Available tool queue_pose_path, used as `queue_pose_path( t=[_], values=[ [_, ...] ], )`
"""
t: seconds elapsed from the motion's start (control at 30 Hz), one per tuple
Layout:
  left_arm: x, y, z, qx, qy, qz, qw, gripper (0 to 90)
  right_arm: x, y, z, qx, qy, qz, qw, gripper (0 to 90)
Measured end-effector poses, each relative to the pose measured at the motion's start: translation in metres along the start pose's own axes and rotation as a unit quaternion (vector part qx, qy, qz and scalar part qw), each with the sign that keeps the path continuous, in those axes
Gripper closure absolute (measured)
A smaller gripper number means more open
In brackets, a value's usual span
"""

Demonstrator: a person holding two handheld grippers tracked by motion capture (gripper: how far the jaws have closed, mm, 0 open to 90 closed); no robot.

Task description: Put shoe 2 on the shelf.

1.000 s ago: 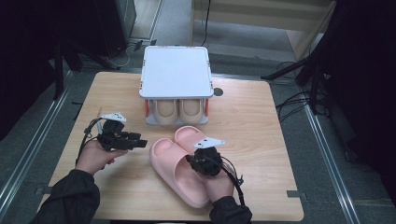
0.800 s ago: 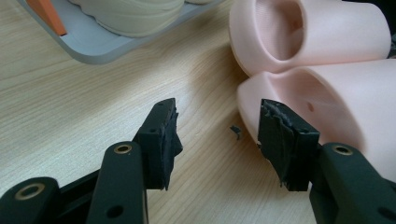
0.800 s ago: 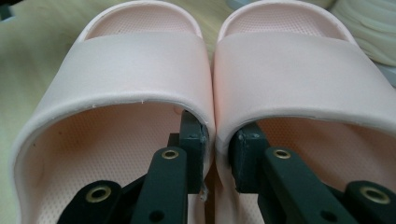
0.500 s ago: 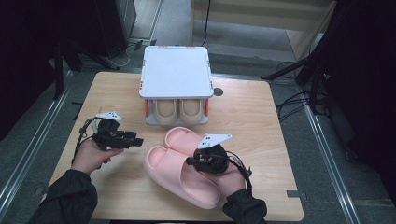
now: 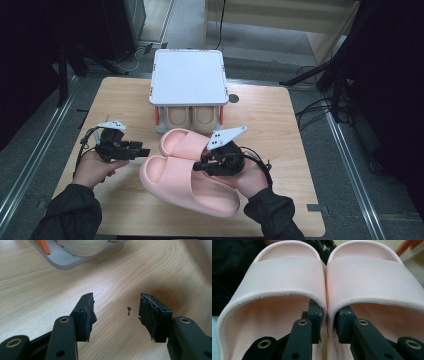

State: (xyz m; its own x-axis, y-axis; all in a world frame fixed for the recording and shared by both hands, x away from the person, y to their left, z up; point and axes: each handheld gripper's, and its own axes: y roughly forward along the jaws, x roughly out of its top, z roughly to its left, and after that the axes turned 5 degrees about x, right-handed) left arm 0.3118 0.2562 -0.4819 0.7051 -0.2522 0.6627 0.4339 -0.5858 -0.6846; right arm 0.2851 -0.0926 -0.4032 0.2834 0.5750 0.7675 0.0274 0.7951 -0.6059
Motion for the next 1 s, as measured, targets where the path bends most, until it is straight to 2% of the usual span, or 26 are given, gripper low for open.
queue_pose_path(
  t=[0.07, 0.17, 0.2, 0.23, 0.4, 0.47, 0.5, 0.53, 0.63, 0.7, 0.73, 0.77, 0.8, 1.0],
  values=[
    [-0.002, -0.001, 0.0, 0.001, 0.0, 0.0, 1.0, 45.4, 0.017, -0.008, -0.001, 0.01, -0.017, -0.001, 0.9998, 77.4],
    [-0.004, -0.003, 0.0, 0.003, -0.003, -0.001, 1.0, 45.2, 0.034, -0.015, -0.002, 0.009, -0.025, 0.0, 0.9997, 77.5],
    [-0.004, -0.003, 0.0, 0.003, -0.003, -0.001, 1.0, 44.9, 0.034, -0.015, -0.002, 0.009, -0.025, 0.0, 0.9997, 77.5],
    [-0.006, -0.004, 0.001, 0.005, -0.002, -0.001, 1.0, 45.0, 0.045, -0.02, -0.003, 0.002, -0.023, 0.001, 0.9997, 77.5],
    [-0.009, -0.007, 0.001, 0.008, -0.007, -0.003, 0.9999, 44.9, 0.075, -0.029, -0.006, -0.032, -0.013, 0.005, 0.9994, 77.4],
    [-0.01, -0.008, 0.001, 0.008, -0.008, -0.002, 0.9999, 44.9, 0.086, -0.033, -0.009, -0.049, -0.003, 0.002, 0.9988, 77.4],
    [-0.01, -0.008, 0.001, 0.008, -0.008, -0.001, 0.9999, 44.9, 0.086, -0.033, -0.009, -0.049, -0.003, 0.002, 0.9988, 77.4],
    [-0.012, -0.009, 0.0, 0.01, -0.011, -0.003, 0.9999, 44.9, 0.096, -0.036, -0.015, -0.061, 0.007, -0.001, 0.9981, 77.3],
    [-0.014, -0.01, -0.003, 0.011, -0.011, -0.003, 0.9999, 45.0, 0.11, -0.04, -0.03, -0.077, 0.008, -0.006, 0.997, 77.2],
    [-0.015, -0.012, -0.006, 0.011, -0.004, -0.008, 0.9999, 44.9, 0.121, -0.042, -0.041, -0.102, 0.016, -0.006, 0.9946, 77.2],
    [-0.015, -0.012, -0.006, 0.011, -0.004, -0.008, 0.9999, 44.8, 0.121, -0.042, -0.041, -0.102, 0.016, -0.006, 0.9946, 77.2],
    [-0.016, -0.013, -0.008, 0.01, 0.001, -0.012, 0.9999, 44.8, 0.131, -0.043, -0.052, -0.128, 0.025, -0.003, 0.9914, 77.2],
    [-0.017, -0.013, -0.009, 0.009, 0.002, -0.01, 0.9999, 44.8, 0.136, -0.043, -0.058, -0.14, 0.033, -0.002, 0.9895, 77.2],
    [-0.021, -0.017, -0.009, 0.01, -0.001, -0.009, 0.9999, 44.4, 0.16, -0.034, -0.095, -0.188, 0.063, -0.009, 0.9801, 77.3]
  ],
)
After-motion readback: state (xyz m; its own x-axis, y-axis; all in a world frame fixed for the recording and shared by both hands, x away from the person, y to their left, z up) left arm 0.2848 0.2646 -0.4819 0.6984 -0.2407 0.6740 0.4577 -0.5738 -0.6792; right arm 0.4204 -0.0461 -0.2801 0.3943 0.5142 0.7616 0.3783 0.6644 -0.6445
